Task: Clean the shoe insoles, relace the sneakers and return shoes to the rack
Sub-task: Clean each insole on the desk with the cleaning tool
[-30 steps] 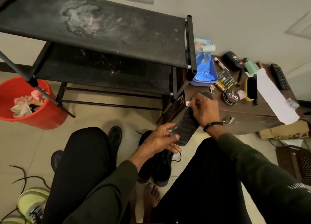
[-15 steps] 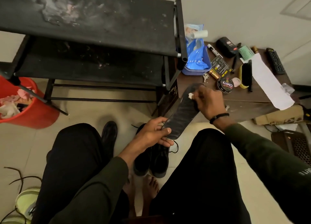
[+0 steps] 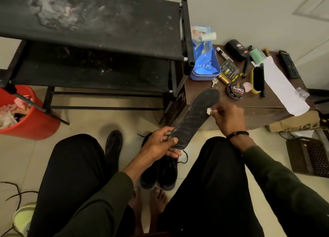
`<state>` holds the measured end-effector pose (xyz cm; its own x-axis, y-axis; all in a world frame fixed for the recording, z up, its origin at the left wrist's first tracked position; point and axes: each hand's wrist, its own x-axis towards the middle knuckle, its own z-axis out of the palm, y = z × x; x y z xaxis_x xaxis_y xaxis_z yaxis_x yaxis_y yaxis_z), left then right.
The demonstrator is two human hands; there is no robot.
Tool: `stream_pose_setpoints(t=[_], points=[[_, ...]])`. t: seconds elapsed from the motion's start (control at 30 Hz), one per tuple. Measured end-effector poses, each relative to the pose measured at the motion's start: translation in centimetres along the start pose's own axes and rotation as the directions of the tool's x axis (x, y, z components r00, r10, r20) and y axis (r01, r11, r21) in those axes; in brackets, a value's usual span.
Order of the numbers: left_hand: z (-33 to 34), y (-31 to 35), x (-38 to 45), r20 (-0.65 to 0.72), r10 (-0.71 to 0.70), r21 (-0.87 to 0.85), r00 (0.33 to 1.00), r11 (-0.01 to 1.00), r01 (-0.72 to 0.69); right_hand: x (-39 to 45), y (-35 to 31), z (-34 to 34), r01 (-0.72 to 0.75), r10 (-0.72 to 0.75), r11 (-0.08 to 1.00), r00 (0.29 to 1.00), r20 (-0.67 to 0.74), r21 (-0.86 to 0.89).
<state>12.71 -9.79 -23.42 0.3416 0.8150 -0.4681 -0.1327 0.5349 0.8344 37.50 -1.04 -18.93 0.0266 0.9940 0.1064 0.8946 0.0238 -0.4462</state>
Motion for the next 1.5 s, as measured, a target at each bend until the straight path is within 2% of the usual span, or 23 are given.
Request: stream_pose_setpoints(t=[0.07,0.13,0.17,0.23,0.3,0.37,0.5,0.53,0.57,0.6,0.63,0.67,0.7,0.73,0.8,0.9,0.97,1.07,1.27,1.37,1.5], points=[[0.5,0.3,0.0,0.009,0.003,-0.014,1.000,1.000,-0.003,-0.3,-0.2,-0.4,-0.065,0.064,0.994,0.998,0.007,0.087],[1.4,0.6,0.0,0.013,0.015,-0.045,1.000,0.999,-0.014,0.6,-0.1,-0.7,-0.217,0.233,0.953,0.971,-0.051,0.213],[1.8,0.8,-0.1,0.012,0.020,-0.050,1.000,0.999,-0.019,1.1,0.0,-0.7,-0.303,0.335,0.902,0.941,-0.055,0.308],[2.5,1.2,0.2,0.012,0.025,-0.033,1.000,0.999,-0.024,2.1,0.3,-0.6,-0.437,0.503,0.728,0.864,0.020,0.528],[3.1,2.0,0.6,0.013,0.021,-0.005,1.000,1.000,-0.021,2.5,0.0,-0.1,-0.509,0.578,0.542,0.803,0.143,0.668],[3.7,3.0,1.4,0.000,0.029,0.034,1.000,0.999,-0.029,2.7,-0.3,0.3,-0.542,0.597,0.480,0.778,0.195,0.690],[5.1,5.8,2.5,-0.001,0.017,0.154,1.000,0.988,-0.017,3.1,0.0,0.4,-0.510,0.580,0.546,0.803,0.139,0.665],[5.3,6.4,2.7,-0.003,0.014,0.243,1.000,0.970,-0.013,3.4,0.4,0.3,-0.499,0.579,0.571,0.808,0.112,0.652],[5.4,7.0,3.0,-0.030,0.050,0.403,0.998,0.914,-0.034,3.8,0.6,0.2,-0.488,0.577,0.600,0.813,0.079,0.635],[5.2,7.5,3.4,-0.073,0.155,0.609,0.985,0.789,-0.079,4.1,0.8,0.0,-0.475,0.571,0.638,0.820,0.041,0.606],[5.0,8.1,4.0,-0.093,0.318,0.788,0.943,0.603,-0.126,4.5,1.0,-0.1,-0.458,0.560,0.683,0.829,-0.005,0.569],[4.9,8.9,4.7,-0.065,0.480,0.889,0.875,0.426,-0.168,4.9,1.0,-0.3,-0.441,0.540,0.728,0.841,-0.042,0.525],[4.9,9.8,5.6,-0.006,0.583,0.929,0.812,0.305,-0.212,5.3,0.9,-0.4,-0.423,0.513,0.768,0.856,-0.066,0.482],[5.2,10.8,6.5,0.052,0.614,0.940,0.787,0.235,-0.246,5.6,0.8,-0.4,-0.400,0.479,0.805,0.874,-0.081,0.437],[6.2,12.5,8.7,0.125,0.529,0.958,0.839,0.156,-0.241,6.3,0.4,-0.2,-0.345,0.398,0.874,0.912,-0.096,0.342],[7.2,12.9,11.2,0.136,0.296,0.989,0.945,0.014,-0.147,6.9,0.2,0.3,-0.259,0.275,0.954,0.957,-0.095,0.153],[6.8,12.4,11.8,0.135,0.240,0.991,0.961,-0.027,-0.132,7.1,0.2,0.7,-0.175,0.174,0.984,0.983,-0.059,-0.011],[5.9,12.2,11.8,0.158,0.249,0.987,0.955,-0.068,-0.146,8.7,0.2,0.6,-0.050,0.054,0.985,0.998,0.018,-0.165],[6.3,12.0,11.3,0.171,0.201,0.977,0.964,-0.161,-0.140,13.0,-0.6,-0.4,-0.107,0.118,0.977,0.992,0.054,-0.183],[6.1,11.9,11.6,0.166,0.212,0.980,0.963,-0.144,-0.137,9.9,-1.5,0.6,-0.007,0.019,0.986,0.997,0.070,-0.169],[5.8,11.7,11.9,0.170,0.268,0.984,0.948,-0.104,-0.147,5.1,-1.7,1.2,0.116,-0.072,0.972,0.975,0.209,-0.205]])
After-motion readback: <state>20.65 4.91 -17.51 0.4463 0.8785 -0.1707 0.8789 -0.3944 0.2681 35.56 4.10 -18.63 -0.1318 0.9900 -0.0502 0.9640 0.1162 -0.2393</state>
